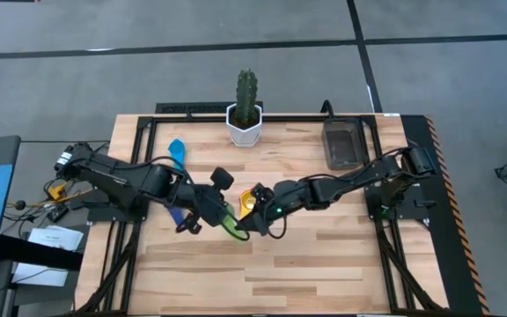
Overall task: Nest measuring cups in basket
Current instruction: Stack the green measuring cup on top of the yellow measuring cup
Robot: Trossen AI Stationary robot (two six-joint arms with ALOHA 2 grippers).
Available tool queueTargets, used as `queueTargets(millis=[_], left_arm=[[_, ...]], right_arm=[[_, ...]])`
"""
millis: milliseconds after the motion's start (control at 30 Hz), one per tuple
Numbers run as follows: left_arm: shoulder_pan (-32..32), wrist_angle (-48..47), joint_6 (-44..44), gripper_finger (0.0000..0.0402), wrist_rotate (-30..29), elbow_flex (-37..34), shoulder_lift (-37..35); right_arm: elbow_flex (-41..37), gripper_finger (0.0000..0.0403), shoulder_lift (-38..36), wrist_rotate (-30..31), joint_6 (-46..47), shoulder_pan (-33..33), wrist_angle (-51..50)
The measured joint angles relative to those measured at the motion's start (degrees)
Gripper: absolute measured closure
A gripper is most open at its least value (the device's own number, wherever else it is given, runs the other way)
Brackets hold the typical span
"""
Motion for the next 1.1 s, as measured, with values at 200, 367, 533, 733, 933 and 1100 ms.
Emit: queueTargets(millis=[200,367,533,733,933,1100], left_arm=[[1.9,0.8,0.4,0.0401,0.4,0.0,0.0],[3.1,1.4,0.4,0.0401,1.9,0.0,0.0],[3.7,1.6,-0.7,0.0401,2.4,0.0,0.0],[5.3,1.8,-11.9,0.0394,2.5,0.0,0.0],[8.1,1.8,-29.0,0.0349,0.2,0.0,-2.6],[9.8,-1.4,-44.0,0.0304,-1.4,-0.1,-7.8]], right_arm=[[0.0,0.0232,0.0,0.0,-0.1,-0.1,-1.0],[0.0,0.0273,0.0,-0.2,-0.9,-0.1,-2.2],[0.0,0.0355,0.0,-0.1,-1.6,-0.1,-2.2],[0.0,0.0385,0.0,6.3,-1.0,0.7,-1.9],[-0.1,0.0394,0.0,19.3,-0.7,2.4,4.4],[-0.1,0.0397,0.0,30.2,-2.5,4.1,6.3]])
